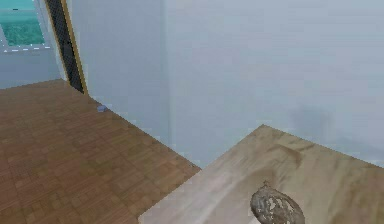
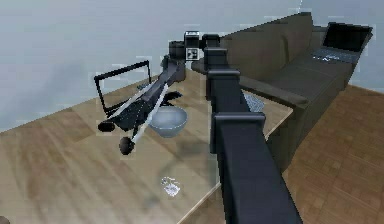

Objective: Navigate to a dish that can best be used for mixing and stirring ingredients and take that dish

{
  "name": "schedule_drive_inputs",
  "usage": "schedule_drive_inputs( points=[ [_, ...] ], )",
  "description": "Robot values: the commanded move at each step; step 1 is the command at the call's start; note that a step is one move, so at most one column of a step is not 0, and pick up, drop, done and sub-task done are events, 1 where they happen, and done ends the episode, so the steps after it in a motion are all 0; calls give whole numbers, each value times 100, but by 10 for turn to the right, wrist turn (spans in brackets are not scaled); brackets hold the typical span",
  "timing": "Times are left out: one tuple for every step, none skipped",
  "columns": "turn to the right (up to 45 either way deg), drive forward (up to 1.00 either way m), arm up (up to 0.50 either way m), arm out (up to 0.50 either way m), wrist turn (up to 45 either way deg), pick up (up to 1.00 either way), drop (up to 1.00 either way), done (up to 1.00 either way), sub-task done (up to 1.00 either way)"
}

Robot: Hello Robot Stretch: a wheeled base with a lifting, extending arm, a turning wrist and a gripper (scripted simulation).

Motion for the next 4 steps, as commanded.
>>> schedule_drive_inputs(
  points=[
    [0,0,0,0,450,0,0,0,0],
    [0,0,0,0,450,0,0,0,0],
    [0,0,0,0,300,0,0,0,0],
    [0,0,-22,0,0,0,0,0,0]
  ],
)
